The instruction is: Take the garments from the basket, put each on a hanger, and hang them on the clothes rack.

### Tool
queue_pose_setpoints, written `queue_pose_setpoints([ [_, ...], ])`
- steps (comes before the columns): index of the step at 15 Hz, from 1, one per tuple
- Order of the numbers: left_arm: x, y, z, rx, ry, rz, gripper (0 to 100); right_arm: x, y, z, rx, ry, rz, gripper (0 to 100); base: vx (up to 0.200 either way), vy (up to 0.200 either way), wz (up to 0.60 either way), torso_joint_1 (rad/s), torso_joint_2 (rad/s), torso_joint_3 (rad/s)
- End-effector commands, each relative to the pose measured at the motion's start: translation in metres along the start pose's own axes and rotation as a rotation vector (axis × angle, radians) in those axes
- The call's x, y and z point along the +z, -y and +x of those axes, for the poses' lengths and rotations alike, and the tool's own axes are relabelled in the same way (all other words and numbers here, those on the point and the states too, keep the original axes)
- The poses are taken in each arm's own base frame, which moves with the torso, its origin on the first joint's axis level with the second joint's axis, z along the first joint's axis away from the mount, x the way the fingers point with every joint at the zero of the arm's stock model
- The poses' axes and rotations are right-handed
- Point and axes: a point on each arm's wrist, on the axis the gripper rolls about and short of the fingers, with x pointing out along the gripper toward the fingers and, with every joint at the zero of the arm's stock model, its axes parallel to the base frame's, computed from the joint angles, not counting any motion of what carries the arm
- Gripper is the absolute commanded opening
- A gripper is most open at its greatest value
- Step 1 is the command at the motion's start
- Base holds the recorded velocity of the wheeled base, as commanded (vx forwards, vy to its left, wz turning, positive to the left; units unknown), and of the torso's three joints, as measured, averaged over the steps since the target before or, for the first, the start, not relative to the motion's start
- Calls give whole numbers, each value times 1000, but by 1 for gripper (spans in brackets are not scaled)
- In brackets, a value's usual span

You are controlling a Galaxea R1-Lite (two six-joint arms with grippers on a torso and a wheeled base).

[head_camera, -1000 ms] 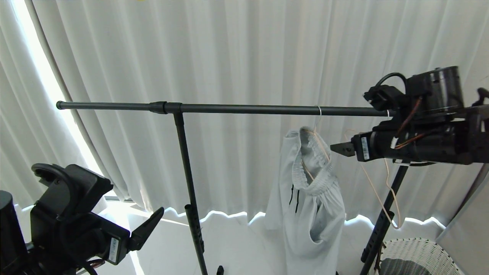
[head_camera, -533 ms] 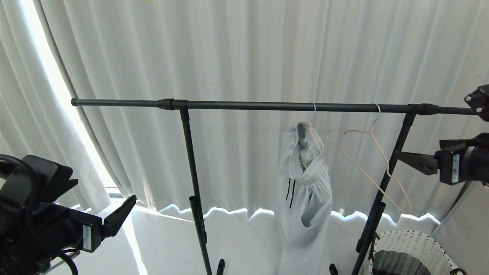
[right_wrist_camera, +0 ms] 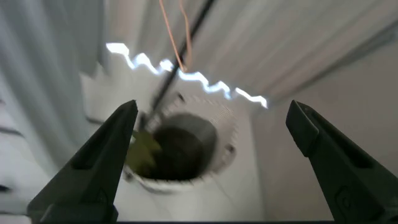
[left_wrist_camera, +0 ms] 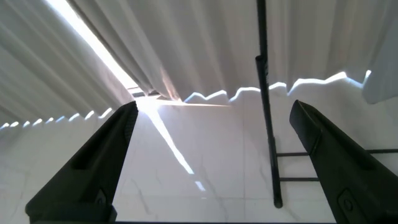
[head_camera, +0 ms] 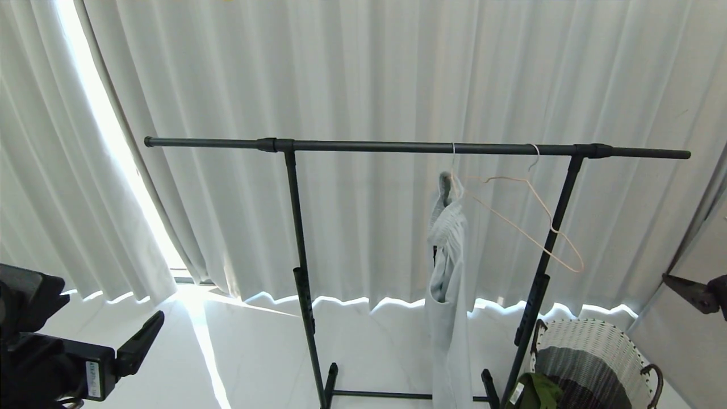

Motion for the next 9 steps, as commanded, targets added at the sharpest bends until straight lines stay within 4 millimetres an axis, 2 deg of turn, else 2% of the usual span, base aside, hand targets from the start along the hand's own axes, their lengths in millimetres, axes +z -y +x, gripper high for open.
queue_pose_setpoints([
  [1, -3, -5, -4, 45, 0, -20, 100, -12, 2, 3, -32, -32, -9, 100, -200, 0, 0, 2, 2, -2],
  [6, -4, -6, -3, 49, -8, -23, 100, -29, 0, 13, -91, 7, 3, 100, 0, 0, 0, 0, 0, 0],
  [9, -6, -5, -3, 46, -11, -24, 100, -29, 0, 15, -96, 11, 6, 100, 0, 0, 0, 0, 0, 0],
])
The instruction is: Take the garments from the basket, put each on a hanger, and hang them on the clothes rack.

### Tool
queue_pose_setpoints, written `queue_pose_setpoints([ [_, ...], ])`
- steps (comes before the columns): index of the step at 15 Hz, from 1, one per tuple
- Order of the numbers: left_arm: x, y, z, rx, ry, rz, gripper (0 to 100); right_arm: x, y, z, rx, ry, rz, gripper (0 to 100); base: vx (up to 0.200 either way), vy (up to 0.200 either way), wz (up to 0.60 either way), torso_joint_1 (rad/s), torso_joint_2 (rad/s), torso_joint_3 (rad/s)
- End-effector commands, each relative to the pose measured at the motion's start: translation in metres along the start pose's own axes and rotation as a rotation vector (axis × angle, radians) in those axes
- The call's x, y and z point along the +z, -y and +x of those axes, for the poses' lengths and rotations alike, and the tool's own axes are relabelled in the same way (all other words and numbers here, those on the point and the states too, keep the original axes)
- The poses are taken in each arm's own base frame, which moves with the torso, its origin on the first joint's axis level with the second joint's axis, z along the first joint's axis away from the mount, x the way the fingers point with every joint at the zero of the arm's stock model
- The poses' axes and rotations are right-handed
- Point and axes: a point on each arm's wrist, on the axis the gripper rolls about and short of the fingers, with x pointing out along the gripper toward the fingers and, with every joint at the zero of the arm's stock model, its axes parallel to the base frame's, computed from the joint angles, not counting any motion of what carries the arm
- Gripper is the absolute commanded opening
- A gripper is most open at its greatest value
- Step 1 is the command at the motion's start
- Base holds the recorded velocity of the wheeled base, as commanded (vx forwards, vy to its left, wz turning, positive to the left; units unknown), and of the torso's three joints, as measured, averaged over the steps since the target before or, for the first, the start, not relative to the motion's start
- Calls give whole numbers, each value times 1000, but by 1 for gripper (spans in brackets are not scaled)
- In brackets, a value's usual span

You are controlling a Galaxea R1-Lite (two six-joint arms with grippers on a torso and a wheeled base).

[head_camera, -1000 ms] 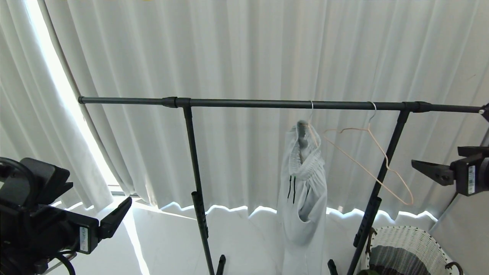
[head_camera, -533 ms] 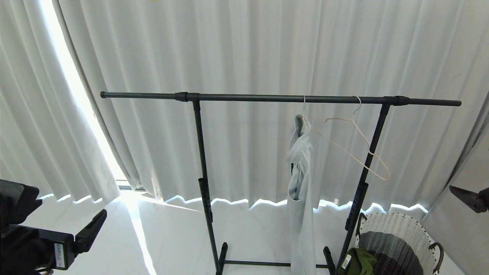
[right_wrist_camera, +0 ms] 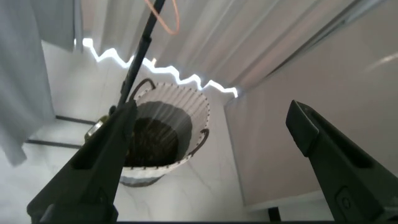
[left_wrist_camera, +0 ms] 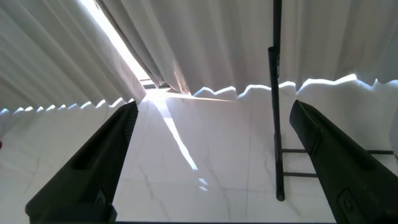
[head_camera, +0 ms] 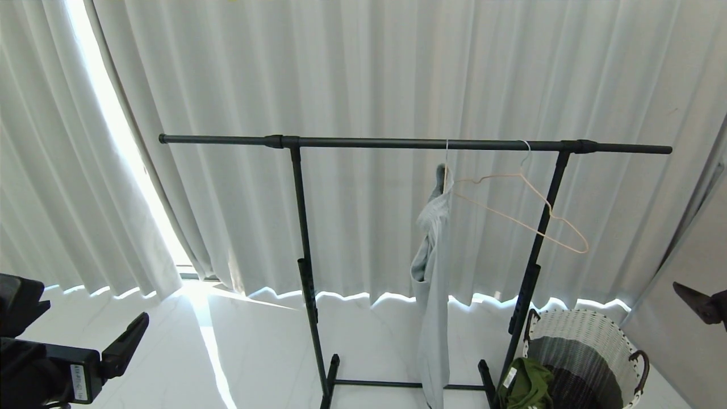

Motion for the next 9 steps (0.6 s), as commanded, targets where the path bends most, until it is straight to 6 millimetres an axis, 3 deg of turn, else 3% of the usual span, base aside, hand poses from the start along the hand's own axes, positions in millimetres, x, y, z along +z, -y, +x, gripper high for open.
queue_pose_setpoints([
  [1, -1, 0, 0, -2, -7, 2, 100, -2, -1, 3, 7, -17, -2, 100, 0, 0, 0, -80, 173, 95],
  [9, -2, 1, 0, -3, -11, 3, 100, -4, -2, 7, 14, -32, -4, 100, 0, 0, 0, -211, 483, 259],
])
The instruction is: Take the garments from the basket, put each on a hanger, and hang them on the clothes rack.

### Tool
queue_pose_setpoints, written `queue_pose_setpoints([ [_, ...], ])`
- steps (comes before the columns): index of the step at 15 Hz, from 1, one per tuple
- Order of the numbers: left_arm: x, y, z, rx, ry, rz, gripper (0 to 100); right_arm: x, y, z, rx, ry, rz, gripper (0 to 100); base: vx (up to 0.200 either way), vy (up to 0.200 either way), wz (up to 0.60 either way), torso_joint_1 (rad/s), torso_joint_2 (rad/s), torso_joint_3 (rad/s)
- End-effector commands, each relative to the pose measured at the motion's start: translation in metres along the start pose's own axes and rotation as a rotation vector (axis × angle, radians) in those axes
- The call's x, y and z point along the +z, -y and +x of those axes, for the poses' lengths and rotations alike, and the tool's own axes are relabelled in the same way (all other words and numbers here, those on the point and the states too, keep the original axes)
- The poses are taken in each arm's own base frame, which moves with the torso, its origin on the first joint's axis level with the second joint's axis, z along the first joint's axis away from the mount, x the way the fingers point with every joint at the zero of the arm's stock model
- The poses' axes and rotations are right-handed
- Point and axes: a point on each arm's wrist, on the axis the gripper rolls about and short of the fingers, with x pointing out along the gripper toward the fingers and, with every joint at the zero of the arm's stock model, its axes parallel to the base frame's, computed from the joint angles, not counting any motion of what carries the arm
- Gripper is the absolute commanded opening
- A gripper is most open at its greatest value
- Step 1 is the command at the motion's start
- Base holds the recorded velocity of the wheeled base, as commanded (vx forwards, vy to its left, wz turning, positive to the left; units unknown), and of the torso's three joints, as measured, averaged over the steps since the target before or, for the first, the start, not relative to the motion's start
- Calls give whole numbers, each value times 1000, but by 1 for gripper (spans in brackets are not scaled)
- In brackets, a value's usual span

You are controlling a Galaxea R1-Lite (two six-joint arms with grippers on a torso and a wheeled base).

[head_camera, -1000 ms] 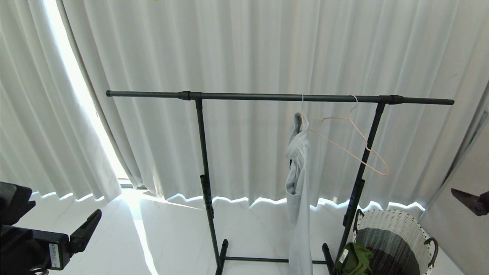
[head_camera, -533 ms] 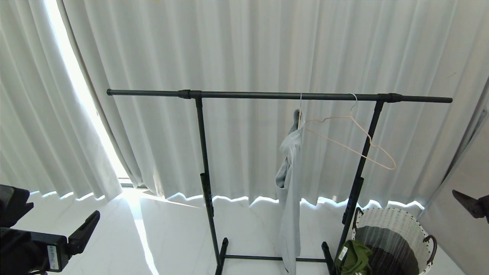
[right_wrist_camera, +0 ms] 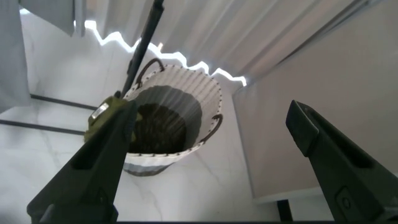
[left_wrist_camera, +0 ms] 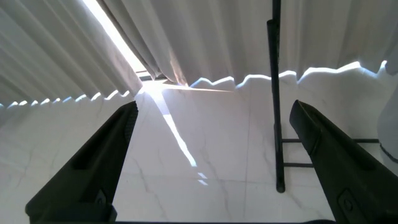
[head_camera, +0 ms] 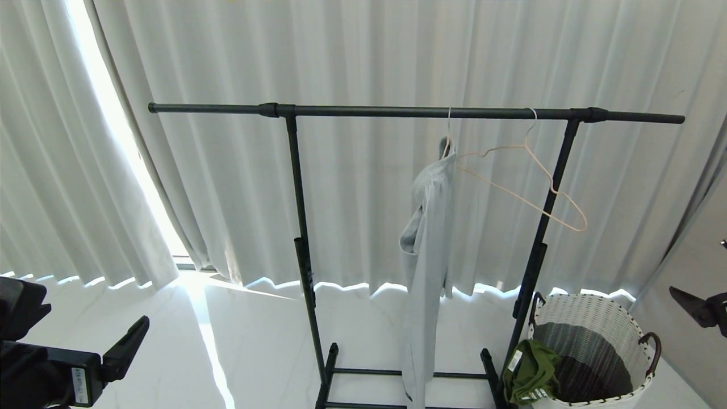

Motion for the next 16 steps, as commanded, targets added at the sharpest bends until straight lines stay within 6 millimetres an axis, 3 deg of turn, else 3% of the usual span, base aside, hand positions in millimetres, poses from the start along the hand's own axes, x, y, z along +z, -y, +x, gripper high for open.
queue_pose_setpoints([
  [1, 1, 0, 1, 0, 0, 0, 100, -1, -1, 2, 4, -9, -2, 100, 0, 0, 0, -222, 515, 281],
  [16, -3, 1, 1, -3, -13, 12, 100, -6, -3, 4, 9, -33, -23, 100, 0, 0, 0, -179, 464, 282],
])
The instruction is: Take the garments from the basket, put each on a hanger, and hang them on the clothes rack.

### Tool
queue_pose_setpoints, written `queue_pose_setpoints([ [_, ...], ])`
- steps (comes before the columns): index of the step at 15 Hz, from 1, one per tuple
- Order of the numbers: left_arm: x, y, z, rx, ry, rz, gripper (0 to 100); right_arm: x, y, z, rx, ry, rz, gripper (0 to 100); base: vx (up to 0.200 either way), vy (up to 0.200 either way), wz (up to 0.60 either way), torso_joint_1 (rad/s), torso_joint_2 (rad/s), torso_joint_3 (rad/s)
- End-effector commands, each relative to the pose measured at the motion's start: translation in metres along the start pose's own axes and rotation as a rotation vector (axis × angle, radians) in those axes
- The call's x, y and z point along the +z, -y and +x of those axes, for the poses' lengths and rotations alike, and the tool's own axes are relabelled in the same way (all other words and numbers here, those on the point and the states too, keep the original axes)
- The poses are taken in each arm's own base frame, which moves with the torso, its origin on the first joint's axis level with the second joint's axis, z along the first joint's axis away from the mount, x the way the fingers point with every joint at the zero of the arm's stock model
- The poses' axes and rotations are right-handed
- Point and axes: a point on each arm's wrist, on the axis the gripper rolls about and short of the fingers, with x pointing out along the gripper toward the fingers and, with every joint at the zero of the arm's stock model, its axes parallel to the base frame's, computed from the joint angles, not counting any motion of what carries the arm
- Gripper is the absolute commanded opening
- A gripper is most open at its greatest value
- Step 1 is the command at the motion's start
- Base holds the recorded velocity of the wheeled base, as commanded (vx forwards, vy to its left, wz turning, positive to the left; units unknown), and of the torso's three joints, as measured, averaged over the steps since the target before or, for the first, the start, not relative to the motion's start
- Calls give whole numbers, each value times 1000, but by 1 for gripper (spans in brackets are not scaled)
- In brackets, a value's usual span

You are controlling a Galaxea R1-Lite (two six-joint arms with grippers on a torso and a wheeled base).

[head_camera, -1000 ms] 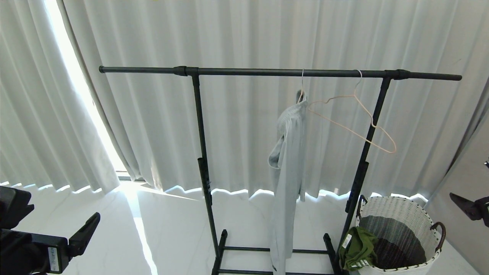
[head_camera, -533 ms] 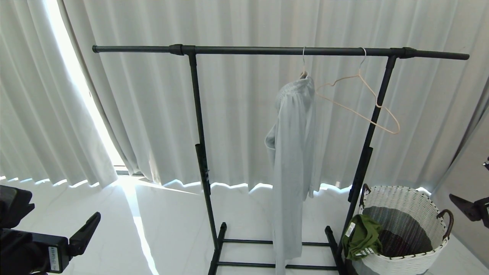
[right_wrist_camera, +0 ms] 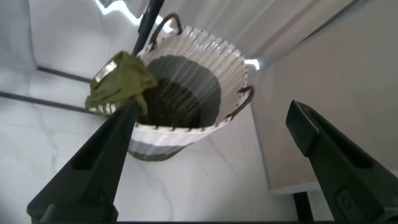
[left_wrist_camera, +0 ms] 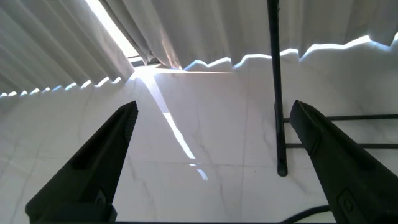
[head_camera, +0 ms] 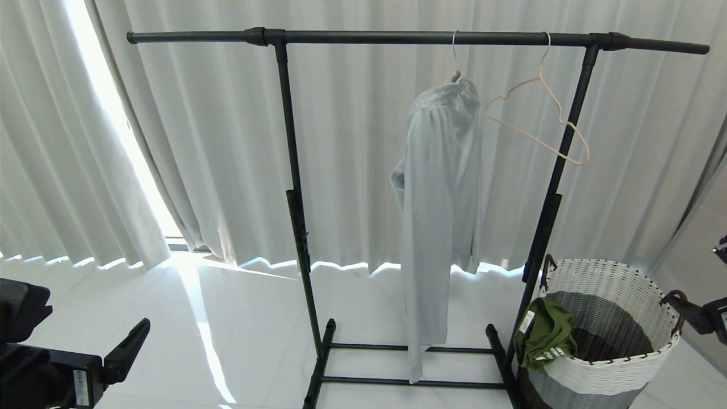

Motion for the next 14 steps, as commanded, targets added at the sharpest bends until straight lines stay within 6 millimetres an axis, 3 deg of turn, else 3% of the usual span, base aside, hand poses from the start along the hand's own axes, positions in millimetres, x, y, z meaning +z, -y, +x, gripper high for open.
queue_pose_setpoints([
  [1, -2, 1, 0, -2, -7, 3, 100, -1, -1, 1, 3, -5, -1, 100, 0, 0, 0, -41, 159, 105],
  [5, -11, 2, -6, -9, -6, 75, 100, -3, -1, 1, 7, -10, -1, 100, 0, 0, 0, -10, 38, 28],
  [14, -8, 5, -8, -46, 21, 89, 100, -5, -2, 1, 13, -18, -4, 100, 0, -200, 0, -3, 6, 3],
])
